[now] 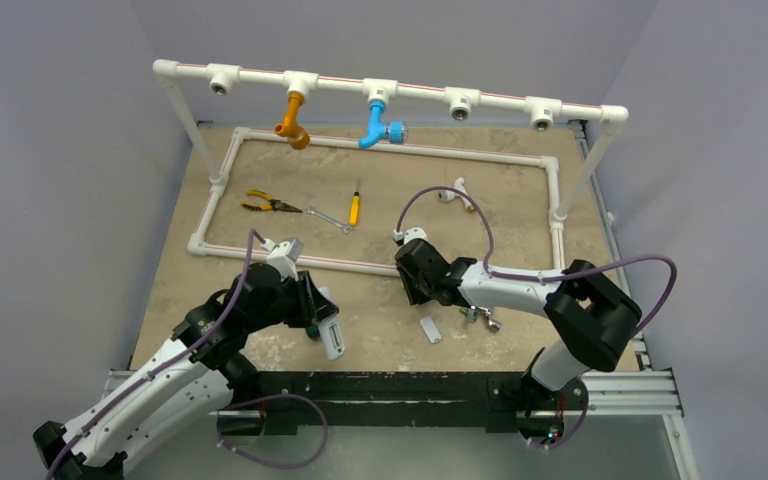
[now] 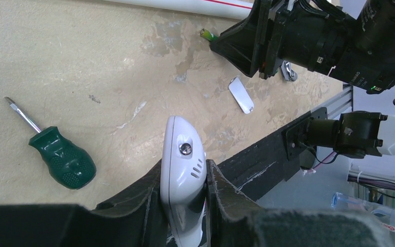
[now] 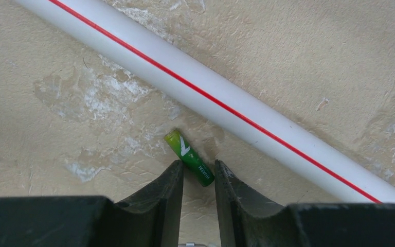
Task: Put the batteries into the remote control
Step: Pick up the battery from the center of the board.
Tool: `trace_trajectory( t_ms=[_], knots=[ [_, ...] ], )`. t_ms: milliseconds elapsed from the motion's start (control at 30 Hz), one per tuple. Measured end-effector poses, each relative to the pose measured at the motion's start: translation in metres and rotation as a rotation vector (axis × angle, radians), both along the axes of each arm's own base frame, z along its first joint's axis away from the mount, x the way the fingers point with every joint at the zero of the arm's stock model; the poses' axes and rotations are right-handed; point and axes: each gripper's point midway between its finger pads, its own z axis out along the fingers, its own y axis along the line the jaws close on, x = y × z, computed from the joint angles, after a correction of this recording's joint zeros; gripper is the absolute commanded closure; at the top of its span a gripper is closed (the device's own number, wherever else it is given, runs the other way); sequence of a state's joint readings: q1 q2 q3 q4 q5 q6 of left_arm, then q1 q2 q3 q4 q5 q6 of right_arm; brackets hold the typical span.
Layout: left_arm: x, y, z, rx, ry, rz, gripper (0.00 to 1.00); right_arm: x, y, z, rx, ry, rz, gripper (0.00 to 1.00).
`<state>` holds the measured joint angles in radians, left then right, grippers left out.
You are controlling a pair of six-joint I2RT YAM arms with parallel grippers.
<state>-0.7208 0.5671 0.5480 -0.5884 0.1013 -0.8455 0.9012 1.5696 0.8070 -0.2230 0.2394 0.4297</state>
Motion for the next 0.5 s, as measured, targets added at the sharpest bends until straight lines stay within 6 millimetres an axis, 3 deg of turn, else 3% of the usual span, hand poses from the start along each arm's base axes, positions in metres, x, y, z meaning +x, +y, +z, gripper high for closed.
trace_trajectory(
  t_ms=[300,500],
  knots=[
    [0.0,-0.0001,-0.0004,0.001,0.001,-0.001,1.0,-0.0004,0.006,-0.0001,0.026,0.006,0.012,0.86],
    [0.0,-0.0001,-0.0002,0.001,0.001,-0.001,1.0,0.0001,0.0064,-0.0002,0.034,0.003,0.004,1.0]
  ],
)
